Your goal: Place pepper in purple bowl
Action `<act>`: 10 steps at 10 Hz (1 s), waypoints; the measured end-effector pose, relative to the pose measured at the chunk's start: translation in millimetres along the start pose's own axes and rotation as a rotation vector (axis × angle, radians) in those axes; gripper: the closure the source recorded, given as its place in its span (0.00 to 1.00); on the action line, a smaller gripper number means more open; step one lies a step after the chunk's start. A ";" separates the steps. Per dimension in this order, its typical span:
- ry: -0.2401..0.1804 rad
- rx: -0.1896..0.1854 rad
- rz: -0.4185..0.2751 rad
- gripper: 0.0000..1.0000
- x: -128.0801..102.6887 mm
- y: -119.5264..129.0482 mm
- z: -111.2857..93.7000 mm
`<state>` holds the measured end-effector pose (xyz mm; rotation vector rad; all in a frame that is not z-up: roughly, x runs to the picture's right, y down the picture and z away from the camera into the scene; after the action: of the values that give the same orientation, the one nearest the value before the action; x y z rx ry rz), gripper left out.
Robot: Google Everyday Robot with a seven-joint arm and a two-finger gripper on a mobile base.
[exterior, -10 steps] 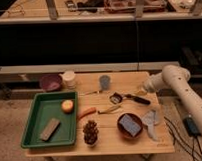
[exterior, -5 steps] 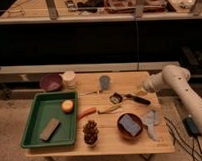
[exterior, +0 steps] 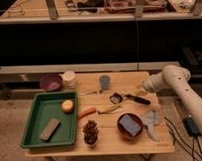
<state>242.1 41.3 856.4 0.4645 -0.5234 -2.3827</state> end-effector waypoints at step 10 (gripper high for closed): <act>0.080 0.128 -0.294 0.76 72.9 -60.7 -14.1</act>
<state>164.0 33.1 801.4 0.7356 -0.6089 -2.6046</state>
